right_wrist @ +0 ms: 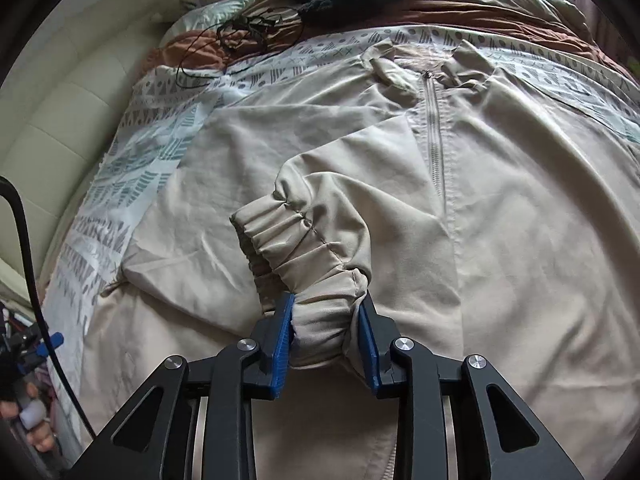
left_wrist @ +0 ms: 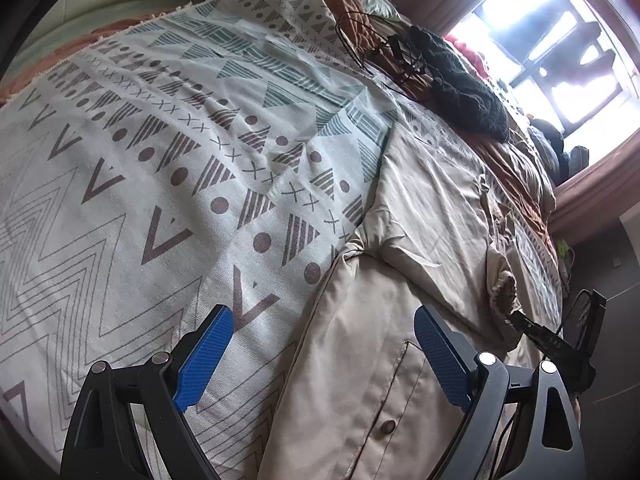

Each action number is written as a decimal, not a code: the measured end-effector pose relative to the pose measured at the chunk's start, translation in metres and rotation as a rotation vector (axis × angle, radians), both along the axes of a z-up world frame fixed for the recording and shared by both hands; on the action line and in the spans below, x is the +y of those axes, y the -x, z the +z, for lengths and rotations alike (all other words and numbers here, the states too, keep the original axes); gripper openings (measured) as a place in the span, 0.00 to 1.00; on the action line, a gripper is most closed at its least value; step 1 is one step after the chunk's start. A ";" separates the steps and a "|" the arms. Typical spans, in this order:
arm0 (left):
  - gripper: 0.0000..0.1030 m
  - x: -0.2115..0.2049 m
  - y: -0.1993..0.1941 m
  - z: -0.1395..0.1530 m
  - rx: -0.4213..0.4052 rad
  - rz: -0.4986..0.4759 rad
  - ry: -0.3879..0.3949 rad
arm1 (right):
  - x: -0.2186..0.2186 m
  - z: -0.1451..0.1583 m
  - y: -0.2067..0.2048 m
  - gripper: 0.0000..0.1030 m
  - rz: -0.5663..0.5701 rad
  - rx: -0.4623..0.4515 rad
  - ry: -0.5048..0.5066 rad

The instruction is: Fold large clothes

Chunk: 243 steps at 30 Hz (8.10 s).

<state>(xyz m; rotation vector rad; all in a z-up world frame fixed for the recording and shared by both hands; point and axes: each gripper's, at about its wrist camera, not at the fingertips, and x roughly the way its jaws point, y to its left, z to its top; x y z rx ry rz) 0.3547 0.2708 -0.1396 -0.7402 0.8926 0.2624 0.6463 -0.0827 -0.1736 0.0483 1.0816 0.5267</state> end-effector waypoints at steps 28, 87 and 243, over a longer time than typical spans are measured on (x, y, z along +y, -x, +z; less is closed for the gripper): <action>0.44 -0.034 -0.101 -0.035 0.188 -0.191 -0.202 | -0.160 -0.026 -0.028 0.54 -0.304 0.135 -0.097; 0.84 -0.261 -0.187 0.033 0.034 -0.441 -0.283 | -0.586 0.090 0.048 0.43 -0.918 -0.191 -0.239; 0.84 -0.026 -0.007 -0.007 0.033 -0.120 -0.110 | -0.131 0.040 -0.010 0.43 -0.219 0.009 -0.018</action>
